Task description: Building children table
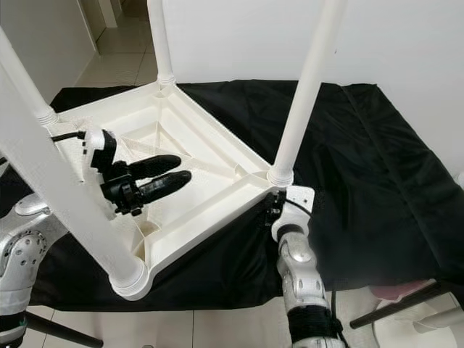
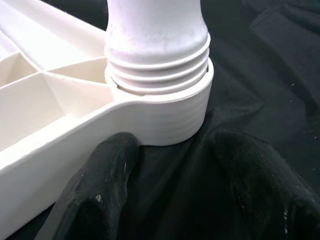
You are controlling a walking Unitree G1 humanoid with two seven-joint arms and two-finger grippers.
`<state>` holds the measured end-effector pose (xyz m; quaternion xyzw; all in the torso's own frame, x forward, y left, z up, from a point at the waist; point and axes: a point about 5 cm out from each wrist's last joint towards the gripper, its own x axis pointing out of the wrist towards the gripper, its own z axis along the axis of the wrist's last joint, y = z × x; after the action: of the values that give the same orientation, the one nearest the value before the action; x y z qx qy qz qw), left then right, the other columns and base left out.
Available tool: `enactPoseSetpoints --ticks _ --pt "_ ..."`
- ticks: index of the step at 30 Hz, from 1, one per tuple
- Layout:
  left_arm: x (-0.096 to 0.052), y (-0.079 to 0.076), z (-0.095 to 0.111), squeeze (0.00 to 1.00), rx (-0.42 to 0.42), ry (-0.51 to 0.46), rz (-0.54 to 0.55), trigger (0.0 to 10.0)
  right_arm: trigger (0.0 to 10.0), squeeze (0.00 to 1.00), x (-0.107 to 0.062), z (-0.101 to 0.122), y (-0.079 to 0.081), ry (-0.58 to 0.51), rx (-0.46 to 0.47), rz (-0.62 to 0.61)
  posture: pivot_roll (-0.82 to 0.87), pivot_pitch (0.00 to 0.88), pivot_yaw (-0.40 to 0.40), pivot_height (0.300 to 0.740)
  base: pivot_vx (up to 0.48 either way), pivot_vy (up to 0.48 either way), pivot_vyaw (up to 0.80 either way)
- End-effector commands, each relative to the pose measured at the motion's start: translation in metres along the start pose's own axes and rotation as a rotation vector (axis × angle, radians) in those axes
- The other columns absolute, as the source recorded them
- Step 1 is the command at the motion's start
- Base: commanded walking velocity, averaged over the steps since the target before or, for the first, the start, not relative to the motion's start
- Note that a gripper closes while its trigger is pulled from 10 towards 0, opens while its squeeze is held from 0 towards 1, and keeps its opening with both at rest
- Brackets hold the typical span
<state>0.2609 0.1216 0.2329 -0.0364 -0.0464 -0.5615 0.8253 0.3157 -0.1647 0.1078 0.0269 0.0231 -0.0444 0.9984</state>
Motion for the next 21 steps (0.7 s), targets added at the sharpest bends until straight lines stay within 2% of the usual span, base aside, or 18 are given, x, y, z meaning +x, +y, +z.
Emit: enactPoseSetpoints --ticks 1,7,10,16,21 --pt "0.002 -0.007 -0.004 0.00 -0.015 0.009 -0.041 10.0 10.0 0.00 0.005 0.001 0.002 0.008 -0.013 0.013 0.00 0.061 0.018 0.740 0.000 0.000 0.00" --pt "0.007 -0.016 -0.010 0.00 -0.025 0.015 -0.035 10.0 10.0 0.00 0.015 0.003 0.006 0.018 -0.030 0.045 0.00 0.054 0.011 0.740 0.000 0.000 0.00" --pt "0.012 -0.021 -0.010 0.00 -0.016 0.012 -0.029 10.0 10.0 0.00 0.025 0.003 0.014 0.043 -0.046 0.101 0.00 0.047 0.002 0.740 0.000 0.000 0.00" --pt "0.018 -0.021 -0.009 0.00 0.006 0.010 -0.024 10.0 10.0 0.00 0.035 0.007 0.017 0.034 -0.058 0.096 0.01 0.042 0.001 0.740 0.000 0.000 0.00" --pt "0.022 -0.021 -0.007 0.00 0.022 0.003 -0.018 10.0 10.0 0.00 0.048 0.012 0.013 0.026 -0.085 0.067 0.01 0.034 0.009 0.740 0.000 0.000 0.00"
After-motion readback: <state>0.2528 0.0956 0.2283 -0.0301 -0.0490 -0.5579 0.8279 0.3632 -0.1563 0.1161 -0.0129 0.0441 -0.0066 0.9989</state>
